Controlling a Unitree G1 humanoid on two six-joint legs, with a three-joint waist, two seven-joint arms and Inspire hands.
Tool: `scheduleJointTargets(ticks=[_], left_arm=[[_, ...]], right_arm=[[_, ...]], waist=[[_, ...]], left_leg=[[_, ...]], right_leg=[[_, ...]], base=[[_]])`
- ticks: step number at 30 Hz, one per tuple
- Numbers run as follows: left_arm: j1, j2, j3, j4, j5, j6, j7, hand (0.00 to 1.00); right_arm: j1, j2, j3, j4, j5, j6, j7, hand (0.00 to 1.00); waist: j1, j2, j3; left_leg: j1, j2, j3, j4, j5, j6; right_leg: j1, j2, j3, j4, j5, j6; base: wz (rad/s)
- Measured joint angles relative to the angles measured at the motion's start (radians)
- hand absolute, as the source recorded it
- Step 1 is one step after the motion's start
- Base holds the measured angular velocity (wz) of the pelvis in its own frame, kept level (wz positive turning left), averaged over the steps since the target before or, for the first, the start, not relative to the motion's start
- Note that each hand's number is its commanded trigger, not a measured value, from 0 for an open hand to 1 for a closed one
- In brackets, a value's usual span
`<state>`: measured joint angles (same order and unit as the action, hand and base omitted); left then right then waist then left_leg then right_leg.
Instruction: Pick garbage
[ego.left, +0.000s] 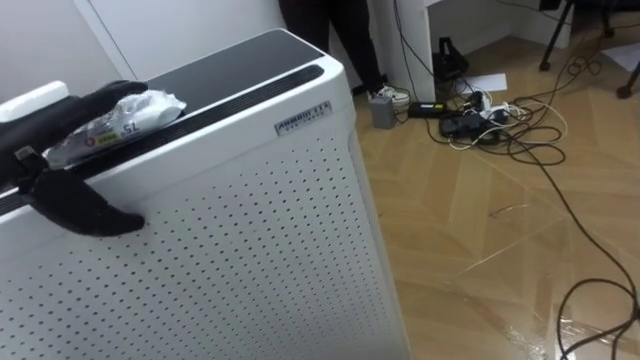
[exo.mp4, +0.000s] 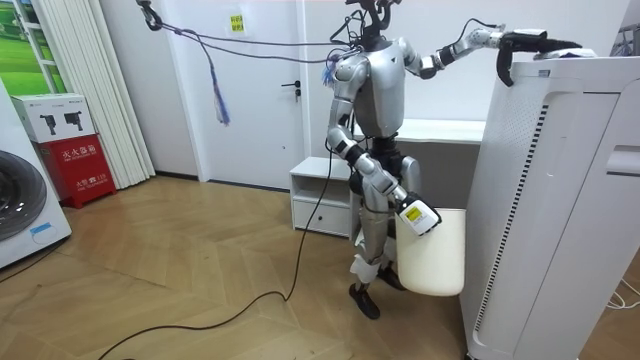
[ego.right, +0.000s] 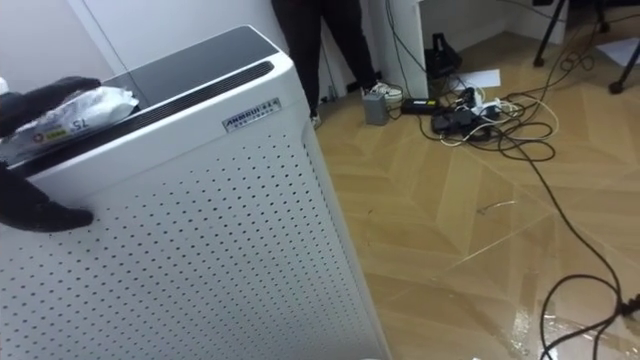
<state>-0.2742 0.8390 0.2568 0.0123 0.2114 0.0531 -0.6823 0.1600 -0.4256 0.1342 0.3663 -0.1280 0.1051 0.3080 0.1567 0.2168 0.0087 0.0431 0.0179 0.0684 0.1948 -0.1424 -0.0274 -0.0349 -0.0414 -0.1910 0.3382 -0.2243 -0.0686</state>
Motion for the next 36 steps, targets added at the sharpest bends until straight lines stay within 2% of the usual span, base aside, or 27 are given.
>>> scheduleJointTargets(ticks=[2, 3, 4, 9, 12, 14, 20, 25, 30, 36], left_arm=[[-0.002, 0.000, 0.000, 0.001, 0.003, 0.015, -0.014, 0.57], [-0.004, 0.000, 0.000, 0.001, 0.006, 0.017, -0.019, 0.93], [-0.009, 0.000, 0.000, 0.000, 0.017, 0.021, -0.029, 1.00], [-0.011, 0.004, 0.026, -0.038, 0.042, 0.027, -0.056, 1.00], [-0.012, 0.004, 0.035, -0.045, 0.056, 0.028, -0.049, 1.00], [-0.014, 0.004, 0.067, -0.052, 0.059, 0.029, -0.064, 1.00], [-0.017, 0.005, 0.116, -0.056, 0.056, 0.032, -0.098, 1.00], [-0.016, 0.005, 0.121, -0.068, 0.057, 0.039, -0.120, 1.00], [-0.015, 0.005, 0.120, -0.075, 0.057, 0.062, -0.155, 1.00], [-0.013, 0.005, 0.099, -0.121, 0.064, 0.071, -0.206, 1.00]], right_arm=[[-0.003, 0.000, 0.000, 0.000, 0.000, 0.000, -0.003, 1.00], [-0.004, 0.000, 0.000, 0.000, 0.000, 0.000, -0.004, 1.00], [-0.005, 0.000, 0.000, 0.000, 0.000, 0.000, -0.007, 1.00], [-0.005, 0.012, 0.000, 0.000, 0.002, 0.009, -0.026, 1.00], [-0.006, 0.015, 0.000, -0.002, 0.003, 0.019, -0.035, 1.00], [-0.006, 0.015, 0.000, -0.002, 0.003, 0.021, -0.037, 1.00], [-0.013, 0.014, 0.000, -0.002, 0.003, 0.037, -0.045, 1.00], [-0.017, 0.017, 0.001, -0.002, 0.001, 0.042, -0.043, 1.00], [-0.018, 0.018, 0.002, -0.002, 0.001, 0.042, -0.041, 1.00], [-0.018, 0.017, 0.001, -0.002, 0.000, 0.041, -0.029, 1.00]], waist=[[-0.001, 0.002, -0.0003], [-0.001, 0.003, 0.0001], [-0.002, 0.005, 0.0007], [-0.010, 0.007, 0.0031], [-0.012, 0.003, 0.0056], [-0.013, 0.002, 0.0067], [-0.013, 0.000, 0.0075], [-0.013, 0.002, 0.0083], [-0.010, 0.006, 0.0104], [0.015, 0.010, 0.0130]], left_leg=[[0.002, 0.000, 0.000, -0.003, 0.000, 0.000], [0.002, 0.000, 0.000, -0.004, 0.000, 0.000], [0.003, 0.000, 0.000, -0.006, 0.000, 0.000], [0.011, -0.001, 0.000, -0.007, 0.000, 0.000], [0.027, -0.008, 0.003, -0.006, 0.001, -0.001], [0.031, -0.009, 0.009, -0.006, 0.001, -0.001], [0.030, -0.009, 0.011, -0.004, 0.001, -0.001], [0.031, -0.009, 0.011, -0.004, 0.001, -0.001], [0.026, -0.009, 0.011, -0.003, 0.001, -0.001], [0.011, -0.009, 0.010, 0.011, 0.001, -0.001]], right_leg=[[0.001, 0.000, 0.000, 0.000, 0.000, 0.000], [0.001, 0.000, -0.001, 0.000, 0.000, 0.000], [0.001, 0.000, -0.001, 0.000, -0.001, 0.000], [0.009, -0.002, -0.004, 0.008, -0.011, 0.001], [0.017, -0.010, -0.005, 0.031, -0.034, 0.012], [0.017, -0.013, -0.006, 0.040, -0.041, 0.017], [0.019, -0.014, -0.010, 0.041, -0.041, 0.017], [0.021, -0.014, -0.011, 0.040, -0.041, 0.017], [0.017, -0.014, -0.010, 0.039, -0.041, 0.017], [0.014, -0.015, -0.018, 0.034, -0.037, 0.010]], base=[[0.00], [0.00], [0.00], [0.07], [0.06], [0.00], [0.01], [0.00], [0.00], [0.03]])
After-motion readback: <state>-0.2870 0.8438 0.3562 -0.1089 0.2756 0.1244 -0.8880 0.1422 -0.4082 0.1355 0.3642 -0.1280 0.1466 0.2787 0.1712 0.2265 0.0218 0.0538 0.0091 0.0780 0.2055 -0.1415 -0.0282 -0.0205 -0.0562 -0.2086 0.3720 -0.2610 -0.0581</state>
